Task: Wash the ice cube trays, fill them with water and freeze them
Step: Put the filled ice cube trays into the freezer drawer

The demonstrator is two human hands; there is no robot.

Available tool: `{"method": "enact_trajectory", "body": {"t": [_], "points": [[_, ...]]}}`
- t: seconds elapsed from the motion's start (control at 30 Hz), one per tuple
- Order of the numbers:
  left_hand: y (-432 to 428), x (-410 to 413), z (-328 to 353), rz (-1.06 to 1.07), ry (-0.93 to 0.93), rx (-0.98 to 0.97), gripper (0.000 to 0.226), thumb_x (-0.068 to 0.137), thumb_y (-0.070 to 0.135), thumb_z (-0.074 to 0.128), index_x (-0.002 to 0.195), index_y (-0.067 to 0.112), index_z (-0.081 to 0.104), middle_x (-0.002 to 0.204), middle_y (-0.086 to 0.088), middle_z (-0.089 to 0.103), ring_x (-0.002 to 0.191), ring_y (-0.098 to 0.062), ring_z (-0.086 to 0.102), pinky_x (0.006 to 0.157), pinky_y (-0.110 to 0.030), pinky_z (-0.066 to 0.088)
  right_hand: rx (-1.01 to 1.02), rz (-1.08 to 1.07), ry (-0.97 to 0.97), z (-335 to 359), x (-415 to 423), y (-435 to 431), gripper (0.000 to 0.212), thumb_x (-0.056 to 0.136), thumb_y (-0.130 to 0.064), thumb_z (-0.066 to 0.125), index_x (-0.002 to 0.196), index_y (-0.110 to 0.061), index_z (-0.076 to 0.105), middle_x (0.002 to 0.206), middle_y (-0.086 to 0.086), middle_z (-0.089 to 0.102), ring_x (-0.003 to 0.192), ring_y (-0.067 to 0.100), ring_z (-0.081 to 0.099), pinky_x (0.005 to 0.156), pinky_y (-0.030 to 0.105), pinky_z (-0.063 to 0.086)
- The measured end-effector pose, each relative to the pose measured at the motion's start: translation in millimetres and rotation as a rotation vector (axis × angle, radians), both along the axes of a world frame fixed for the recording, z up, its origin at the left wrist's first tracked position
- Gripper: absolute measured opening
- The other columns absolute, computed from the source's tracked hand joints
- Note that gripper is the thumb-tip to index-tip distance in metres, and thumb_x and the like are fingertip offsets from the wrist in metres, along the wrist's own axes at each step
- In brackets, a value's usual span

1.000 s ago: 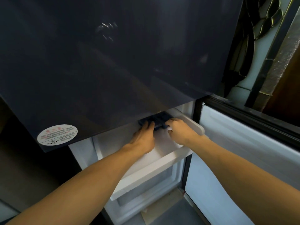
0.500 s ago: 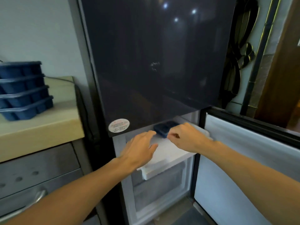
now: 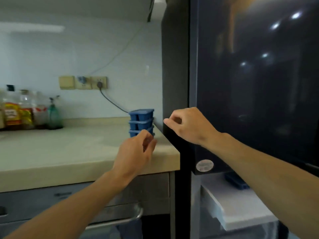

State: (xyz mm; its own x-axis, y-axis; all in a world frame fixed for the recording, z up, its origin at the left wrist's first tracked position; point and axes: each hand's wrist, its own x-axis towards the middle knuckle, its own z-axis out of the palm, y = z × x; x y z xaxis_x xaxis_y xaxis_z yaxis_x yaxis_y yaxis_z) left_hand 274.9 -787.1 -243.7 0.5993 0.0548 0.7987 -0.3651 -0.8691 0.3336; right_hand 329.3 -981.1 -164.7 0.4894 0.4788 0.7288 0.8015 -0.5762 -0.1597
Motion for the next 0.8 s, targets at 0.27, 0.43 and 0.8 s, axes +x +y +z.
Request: {"method": "enact_trajectory", "body": {"t": [0.27, 0.43, 0.8], "points": [[63.8, -10.0, 15.1, 0.243, 0.069, -0.041, 0.027, 0.095, 0.051, 0.058, 0.113, 0.03, 0.055, 0.087, 0.016, 0.063, 0.072, -0.002, 0.06, 0.07, -0.034, 0.055, -0.194, -0.214, -0.02, 42.5, 38.3, 111.0, 0.067, 0.09, -0.071, 0.054, 0.125, -0.014, 0.063, 0.125, 0.007, 0.066, 0.11, 0.032, 0.062, 0.079, 0.041, 0.047], [76.2, -4.3, 12.7, 0.222, 0.125, -0.033, 0.048, 0.092, 0.054, 0.062, 0.13, 0.028, 0.048, 0.115, 0.011, 0.06, 0.09, -0.005, 0.061, 0.083, -0.033, 0.055, -0.271, -0.333, -0.052, 38.8, 52.7, 139.3, 0.056, 0.085, -0.074, 0.057, 0.081, -0.019, 0.055, 0.084, 0.0, 0.062, 0.072, 0.023, 0.055, 0.054, 0.033, 0.03], [54.7, 35.6, 31.3, 0.164, 0.134, -0.048, 0.071, 0.09, 0.052, 0.066, 0.148, 0.024, 0.036, 0.148, 0.0, 0.043, 0.122, -0.023, 0.056, 0.097, -0.038, 0.049, 0.002, -0.199, 0.037, 26.2, 53.9, 83.9, 0.033, 0.087, -0.043, 0.063, 0.084, -0.01, 0.064, 0.09, 0.005, 0.06, 0.079, 0.026, 0.057, 0.066, 0.039, 0.045]]}}
